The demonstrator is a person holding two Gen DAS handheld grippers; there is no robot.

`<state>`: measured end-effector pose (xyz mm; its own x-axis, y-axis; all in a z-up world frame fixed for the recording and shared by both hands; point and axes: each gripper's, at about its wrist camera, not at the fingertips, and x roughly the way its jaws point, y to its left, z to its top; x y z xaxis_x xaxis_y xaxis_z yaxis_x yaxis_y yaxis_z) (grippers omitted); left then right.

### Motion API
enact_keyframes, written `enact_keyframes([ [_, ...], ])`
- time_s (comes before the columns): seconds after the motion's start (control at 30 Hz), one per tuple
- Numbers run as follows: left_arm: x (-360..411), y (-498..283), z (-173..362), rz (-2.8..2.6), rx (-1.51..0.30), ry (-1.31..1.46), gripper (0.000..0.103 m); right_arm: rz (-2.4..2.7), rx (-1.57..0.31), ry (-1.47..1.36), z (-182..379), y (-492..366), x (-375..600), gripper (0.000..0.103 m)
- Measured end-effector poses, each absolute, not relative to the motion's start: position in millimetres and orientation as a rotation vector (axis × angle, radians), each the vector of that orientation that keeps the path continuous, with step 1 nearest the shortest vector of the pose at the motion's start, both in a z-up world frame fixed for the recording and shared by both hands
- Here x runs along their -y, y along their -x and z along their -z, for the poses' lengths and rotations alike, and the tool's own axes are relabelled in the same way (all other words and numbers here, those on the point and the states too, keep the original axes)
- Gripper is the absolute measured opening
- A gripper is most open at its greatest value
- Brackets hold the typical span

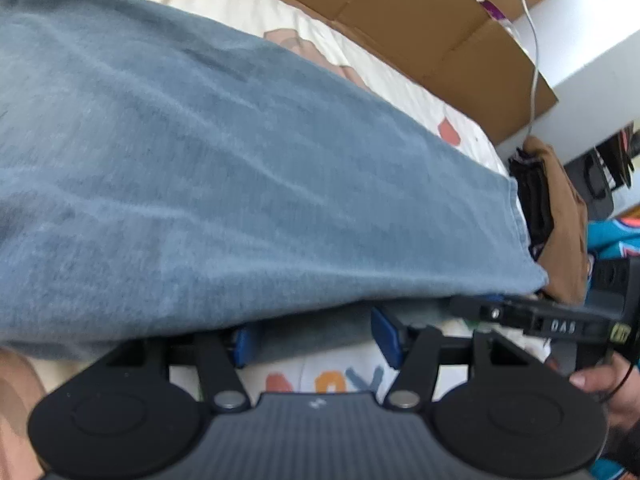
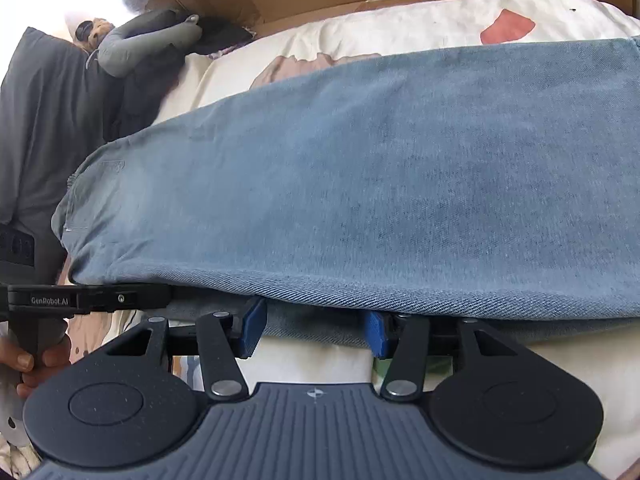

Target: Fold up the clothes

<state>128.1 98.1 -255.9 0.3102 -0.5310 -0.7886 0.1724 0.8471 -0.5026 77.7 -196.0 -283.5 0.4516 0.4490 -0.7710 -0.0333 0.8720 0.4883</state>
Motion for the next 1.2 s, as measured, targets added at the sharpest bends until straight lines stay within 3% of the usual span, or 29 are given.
enact_keyframes([
  [0.2, -107, -121, 252, 0.477, -1.181, 0.398, 0.062, -0.324, -1.095, -0.529, 285, -69, 203, 0.057],
  [0.53, -161, -124, 262, 0.312, -1.192, 0.781, 0.062, -0.416, -1.113, -0.715, 281, -64, 207, 0.057],
  [1.0, -239, -97, 255, -0.042, -0.967, 0.999, 0.062, -0.475, -1.137, -0.638, 268, -81, 193, 0.057],
  [1.2, -268, -88, 235, -0.200, -0.866, 0.918, 0.055, -0.445, -1.140, -0.652, 273, -83, 199, 0.057],
])
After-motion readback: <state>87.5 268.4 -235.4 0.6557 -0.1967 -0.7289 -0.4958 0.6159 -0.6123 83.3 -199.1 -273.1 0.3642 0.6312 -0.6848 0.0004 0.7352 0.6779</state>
